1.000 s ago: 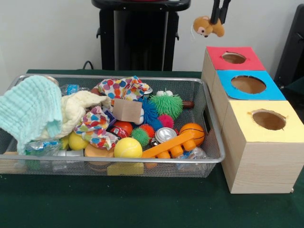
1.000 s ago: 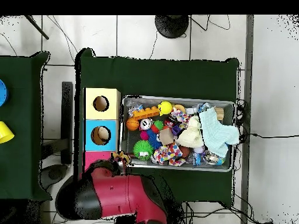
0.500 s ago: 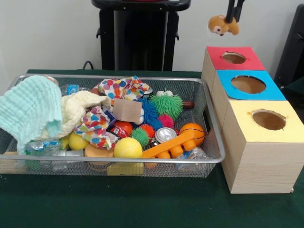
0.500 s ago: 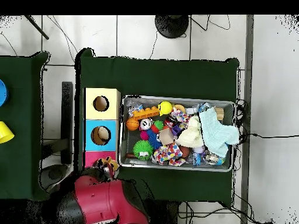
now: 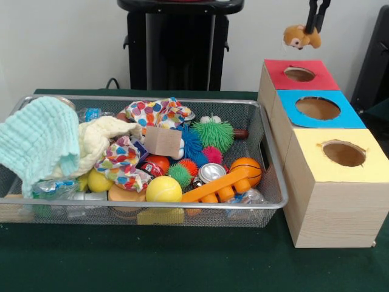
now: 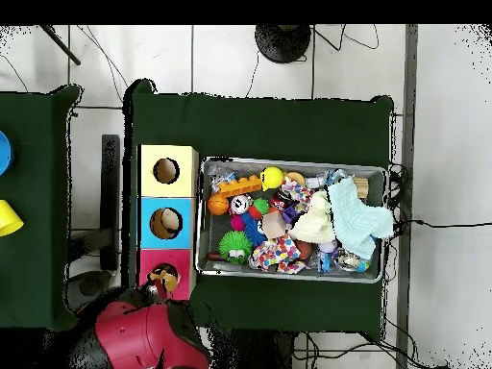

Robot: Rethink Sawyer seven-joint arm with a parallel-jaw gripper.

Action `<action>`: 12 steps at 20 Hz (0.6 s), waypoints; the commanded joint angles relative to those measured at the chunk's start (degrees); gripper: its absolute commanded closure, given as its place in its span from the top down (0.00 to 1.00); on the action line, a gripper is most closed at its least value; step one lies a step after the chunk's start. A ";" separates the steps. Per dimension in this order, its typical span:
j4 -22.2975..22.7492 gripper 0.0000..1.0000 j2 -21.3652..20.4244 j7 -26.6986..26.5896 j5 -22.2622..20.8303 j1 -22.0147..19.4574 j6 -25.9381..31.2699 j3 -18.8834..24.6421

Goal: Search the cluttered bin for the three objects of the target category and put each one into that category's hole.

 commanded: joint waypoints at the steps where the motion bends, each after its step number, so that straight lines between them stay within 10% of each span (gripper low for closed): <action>1: 1.17 0.00 4.26 11.92 1.60 -1.97 -4.90 0.37; 12: -0.24 0.00 6.56 12.91 1.96 -0.54 -6.02 -0.97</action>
